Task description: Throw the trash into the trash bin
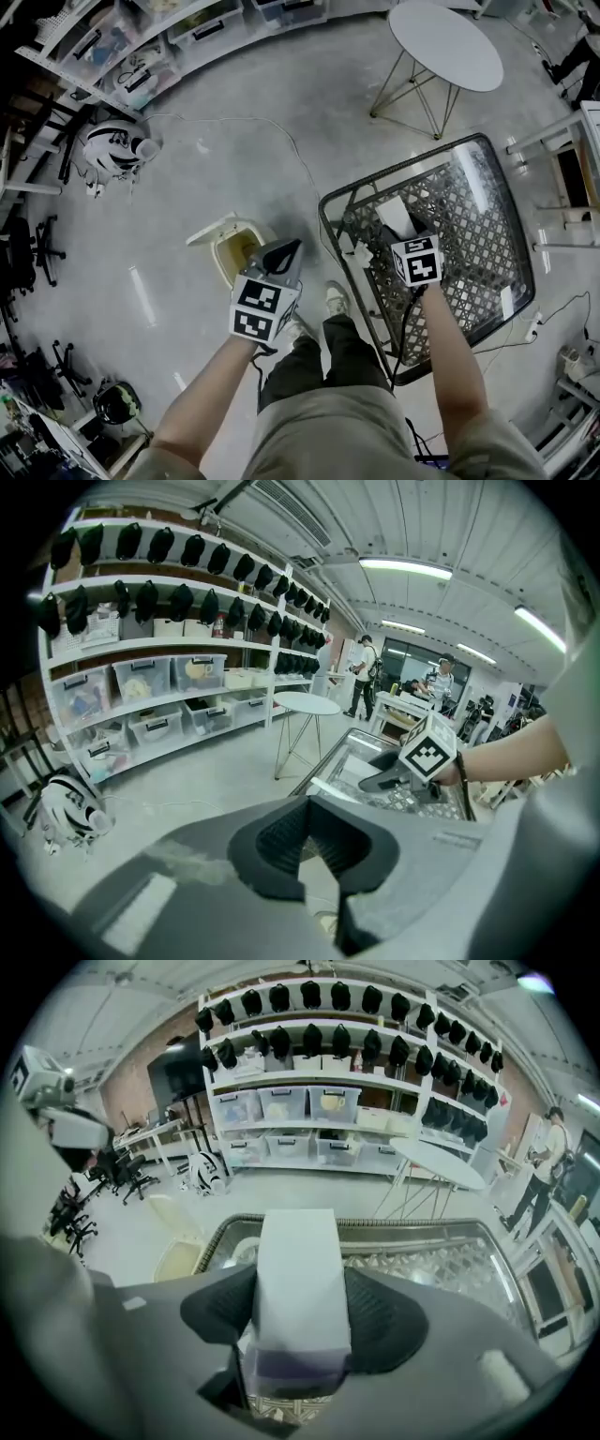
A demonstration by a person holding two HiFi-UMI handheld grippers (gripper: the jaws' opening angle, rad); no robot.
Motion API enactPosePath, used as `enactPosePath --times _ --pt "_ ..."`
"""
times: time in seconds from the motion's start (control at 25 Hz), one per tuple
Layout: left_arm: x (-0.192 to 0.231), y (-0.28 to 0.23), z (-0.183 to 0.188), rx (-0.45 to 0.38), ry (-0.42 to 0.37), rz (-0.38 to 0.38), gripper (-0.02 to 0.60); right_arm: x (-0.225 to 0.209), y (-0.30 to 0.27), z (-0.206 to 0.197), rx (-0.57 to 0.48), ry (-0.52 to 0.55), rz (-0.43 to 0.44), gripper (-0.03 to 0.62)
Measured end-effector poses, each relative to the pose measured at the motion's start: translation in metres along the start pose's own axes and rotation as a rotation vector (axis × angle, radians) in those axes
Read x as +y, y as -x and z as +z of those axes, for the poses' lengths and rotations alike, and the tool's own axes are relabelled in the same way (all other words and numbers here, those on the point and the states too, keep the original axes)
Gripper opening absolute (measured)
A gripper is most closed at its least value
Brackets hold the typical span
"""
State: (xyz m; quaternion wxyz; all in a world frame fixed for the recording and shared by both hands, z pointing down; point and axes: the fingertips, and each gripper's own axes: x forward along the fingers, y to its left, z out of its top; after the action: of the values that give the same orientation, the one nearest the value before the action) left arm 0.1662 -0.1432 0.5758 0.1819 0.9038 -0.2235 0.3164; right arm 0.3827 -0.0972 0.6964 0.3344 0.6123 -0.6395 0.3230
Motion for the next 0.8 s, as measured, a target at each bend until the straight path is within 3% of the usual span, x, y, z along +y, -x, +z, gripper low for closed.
enactPosePath --times 0.36,0.6,0.8 --pt "0.05 0.079 0.02 -0.094 0.002 0.148 0.002 0.055 0.074 0.093 -0.204 0.048 0.093 0.281" --pt "0.086 0.139 0.007 -0.133 0.047 0.263 0.003 0.138 0.095 0.143 -0.276 0.148 0.227 0.281" --pt "0.118 0.183 -0.017 -0.147 0.085 0.338 0.002 0.218 0.083 0.165 -0.266 0.264 0.342 0.281"
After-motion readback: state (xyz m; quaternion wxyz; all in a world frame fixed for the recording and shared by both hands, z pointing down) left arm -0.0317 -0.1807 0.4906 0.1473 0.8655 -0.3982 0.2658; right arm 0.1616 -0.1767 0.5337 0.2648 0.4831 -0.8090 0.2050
